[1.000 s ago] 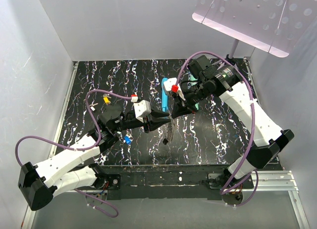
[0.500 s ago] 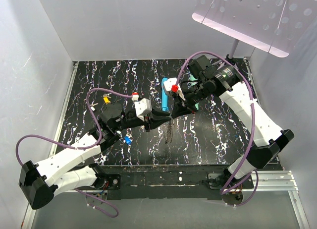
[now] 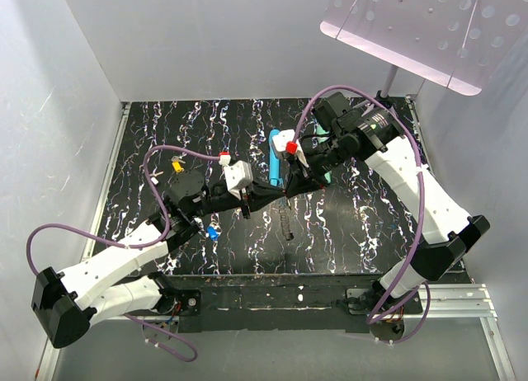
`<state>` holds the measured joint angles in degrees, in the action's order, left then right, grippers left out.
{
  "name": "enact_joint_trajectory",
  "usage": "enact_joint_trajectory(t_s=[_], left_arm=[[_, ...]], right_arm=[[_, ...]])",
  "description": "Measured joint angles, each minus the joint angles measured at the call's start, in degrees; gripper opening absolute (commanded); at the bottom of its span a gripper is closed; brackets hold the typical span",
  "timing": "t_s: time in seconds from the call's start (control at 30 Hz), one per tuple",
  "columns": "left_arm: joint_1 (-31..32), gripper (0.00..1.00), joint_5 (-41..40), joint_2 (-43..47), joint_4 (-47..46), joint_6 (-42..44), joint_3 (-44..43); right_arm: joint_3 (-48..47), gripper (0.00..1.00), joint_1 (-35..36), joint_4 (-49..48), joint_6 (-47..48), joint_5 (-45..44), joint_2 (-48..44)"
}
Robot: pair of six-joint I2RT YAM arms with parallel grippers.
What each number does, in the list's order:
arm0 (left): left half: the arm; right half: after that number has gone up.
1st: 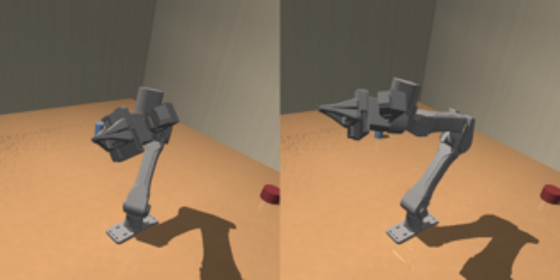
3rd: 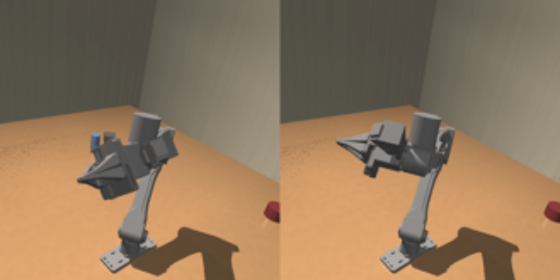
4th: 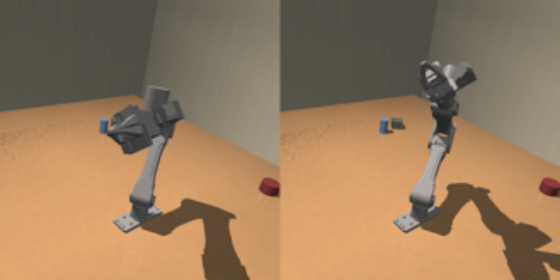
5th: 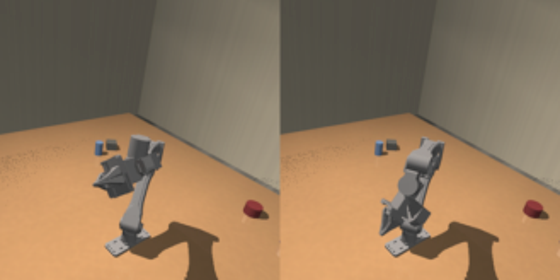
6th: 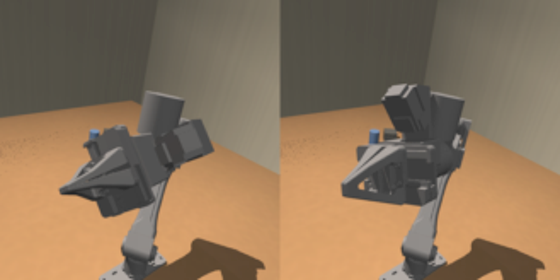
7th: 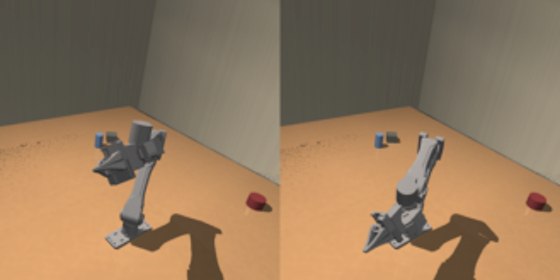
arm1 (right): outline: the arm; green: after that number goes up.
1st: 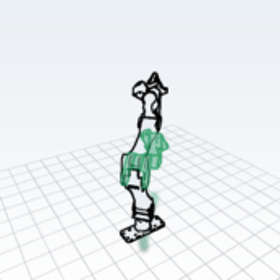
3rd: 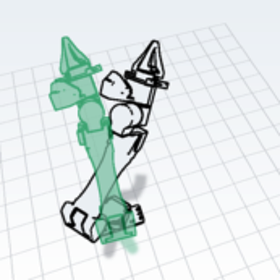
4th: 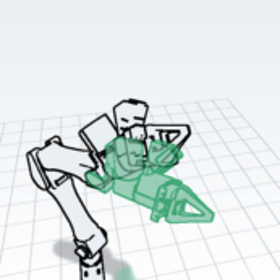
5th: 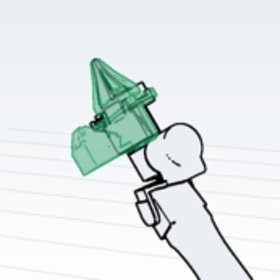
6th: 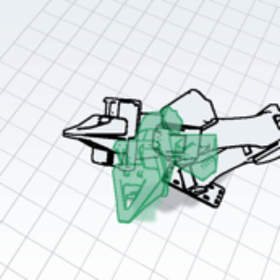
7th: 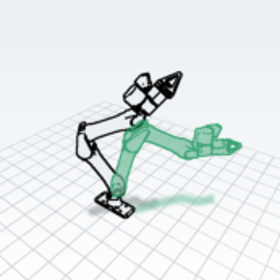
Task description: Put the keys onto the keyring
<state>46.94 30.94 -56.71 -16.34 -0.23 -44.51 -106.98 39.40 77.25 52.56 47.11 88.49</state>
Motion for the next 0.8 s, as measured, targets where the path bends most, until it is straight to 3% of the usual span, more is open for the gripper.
enact_joint_trajectory(t_s=[0.07, 0.13, 0.3, 0.47, 0.8], left_arm=[[0.0, 0.0, -1.0, 0.4, -0.8, -1.6, 0.3], [0.0, 0.0, -2.3, 1.7, -4.4, -4.4, 2.5], [0.0, 0.0, -6.7, 4.4, -21.9, -15.6, 10.8], [0.0, 0.0, -11.3, -0.2, -42.0, -25.1, 14.9], [0.0, 0.0, -13.6, -2.6, -53.7, -29.0, 11.5]], right_arm=[[0.0, 0.46, 0.0, 0.0, -0.2, 0.7, 0.0], [-0.2, 0.49, 0.0, 0.0, -0.4, 1.6, 0.0], [-4.1, 0.5, -0.9, 0.2, -1.2, 4.2, 0.0], [-9.4, 0.51, -3.0, 0.2, -4.6, 8.0, -1.0], [-11.5, 0.49, -10.1, 0.2, -15.4, 20.5, -2.1]])
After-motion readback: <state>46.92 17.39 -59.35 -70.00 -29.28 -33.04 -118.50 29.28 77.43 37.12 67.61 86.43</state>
